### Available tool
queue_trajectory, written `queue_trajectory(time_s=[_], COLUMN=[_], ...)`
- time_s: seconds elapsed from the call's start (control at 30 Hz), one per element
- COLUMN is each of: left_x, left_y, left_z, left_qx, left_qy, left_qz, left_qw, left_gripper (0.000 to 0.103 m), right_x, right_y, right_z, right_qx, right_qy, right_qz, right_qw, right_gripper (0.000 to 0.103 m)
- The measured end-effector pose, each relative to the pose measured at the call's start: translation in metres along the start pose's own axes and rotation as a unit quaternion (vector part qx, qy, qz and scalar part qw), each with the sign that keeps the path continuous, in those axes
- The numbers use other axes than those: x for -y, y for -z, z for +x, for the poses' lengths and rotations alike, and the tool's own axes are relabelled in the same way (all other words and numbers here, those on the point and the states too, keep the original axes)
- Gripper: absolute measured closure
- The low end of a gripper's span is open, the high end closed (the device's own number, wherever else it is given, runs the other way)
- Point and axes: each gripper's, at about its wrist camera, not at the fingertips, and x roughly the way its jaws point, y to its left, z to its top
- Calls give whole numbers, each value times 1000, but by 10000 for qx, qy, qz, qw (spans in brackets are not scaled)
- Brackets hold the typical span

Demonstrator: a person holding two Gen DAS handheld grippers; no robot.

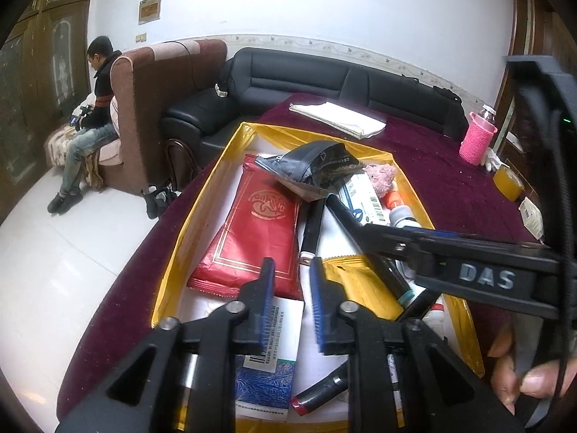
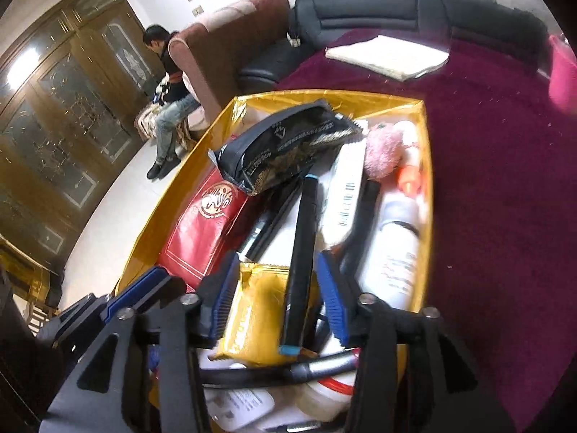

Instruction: Organize objects

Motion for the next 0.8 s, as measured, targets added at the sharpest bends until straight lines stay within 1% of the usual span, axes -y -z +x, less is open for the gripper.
queue_trajectory(time_s=[0.03, 0.13, 0.27, 0.3, 0.4, 0.47, 0.53, 0.6, 0.63, 0.7, 0.8], left_x=[0, 2, 5, 5, 7, 9, 11, 13, 14, 16, 19], left_y=[0, 1, 0, 0, 2, 3, 4, 6, 6, 7, 7], left_z=[0, -3, -6, -7, -7, -9, -11, -12, -11, -10, -9], left_qx=[14, 128, 252, 280, 346, 452, 486, 542, 550, 510, 568], left_qy=[-18, -77, -252, -291, -367, -435, -541, -609, -675, -816, -1073], left_qz=[-14, -19, 71, 77, 93, 156, 191, 203, 189, 214, 289], left_qw=[10000, 9999, 9993, 9992, 9987, 9979, 9972, 9965, 9960, 9951, 9922], left_gripper=[74, 58, 51, 48, 38, 36, 29, 28, 25, 24, 23], right_x=[0, -3, -4, -2, -1, 0, 0, 2, 3, 5, 7], right_y=[1, 9, 16, 17, 21, 25, 28, 31, 33, 35, 39], right_z=[-3, -11, -18, -20, -26, -32, -38, -46, -50, -57, -65], right_qx=[66, 220, 419, 467, 657, 835, 1082, 1347, 1475, 1662, 1948], right_qy=[27, 108, 222, 228, 279, 369, 479, 579, 607, 629, 628], right_qz=[-30, -153, -180, -166, -176, -243, -291, -350, -355, -366, -436], right_qw=[10000, 9996, 9987, 9985, 9973, 9955, 9926, 9886, 9866, 9834, 9779], right_gripper=[54, 50, 41, 38, 34, 31, 26, 24, 23, 22, 22])
